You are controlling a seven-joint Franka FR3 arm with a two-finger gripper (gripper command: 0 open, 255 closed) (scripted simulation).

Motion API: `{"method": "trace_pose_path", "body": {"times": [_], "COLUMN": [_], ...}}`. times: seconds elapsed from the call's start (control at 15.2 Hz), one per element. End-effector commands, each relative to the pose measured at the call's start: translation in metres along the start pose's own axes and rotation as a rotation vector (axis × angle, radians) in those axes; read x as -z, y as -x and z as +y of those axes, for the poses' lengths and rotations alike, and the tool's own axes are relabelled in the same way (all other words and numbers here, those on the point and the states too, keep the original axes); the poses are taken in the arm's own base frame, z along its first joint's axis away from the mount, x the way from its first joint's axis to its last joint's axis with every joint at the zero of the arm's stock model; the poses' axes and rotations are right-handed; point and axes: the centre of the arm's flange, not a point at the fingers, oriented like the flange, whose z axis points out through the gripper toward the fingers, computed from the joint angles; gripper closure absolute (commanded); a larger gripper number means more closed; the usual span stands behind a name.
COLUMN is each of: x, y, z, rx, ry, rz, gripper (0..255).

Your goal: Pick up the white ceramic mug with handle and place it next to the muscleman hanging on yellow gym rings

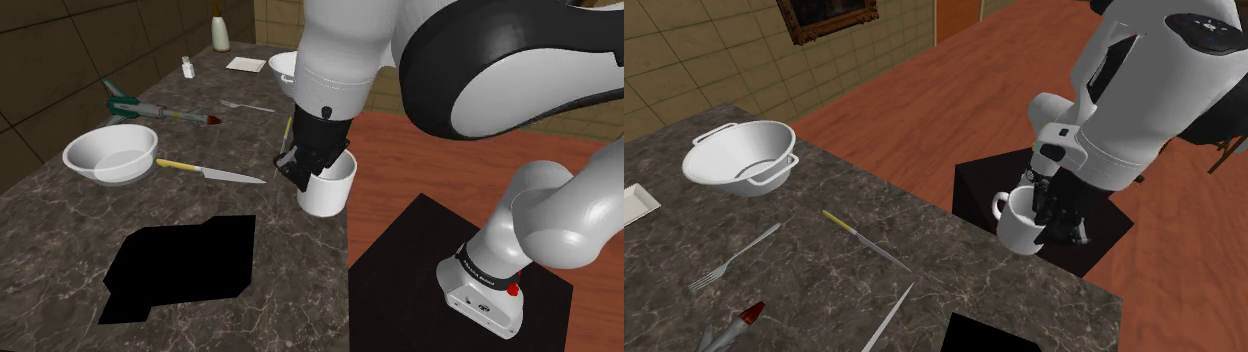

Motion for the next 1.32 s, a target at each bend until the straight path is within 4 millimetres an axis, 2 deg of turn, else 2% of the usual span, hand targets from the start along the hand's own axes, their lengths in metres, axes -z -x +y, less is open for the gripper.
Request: {"method": "trace_pose_path", "body": {"times": [0.0,0.53,1.25], "x": [0.002,0.017,-0.040], "y": [0.018,0.098,0.107], "z": [-0.018,-0.087,-0.088], "rx": [-0.002,-0.002,-0.002], "ry": [0.000,0.000,0.000], "rz": [0.000,0.000,0.000], "gripper": [255,255,255]}}
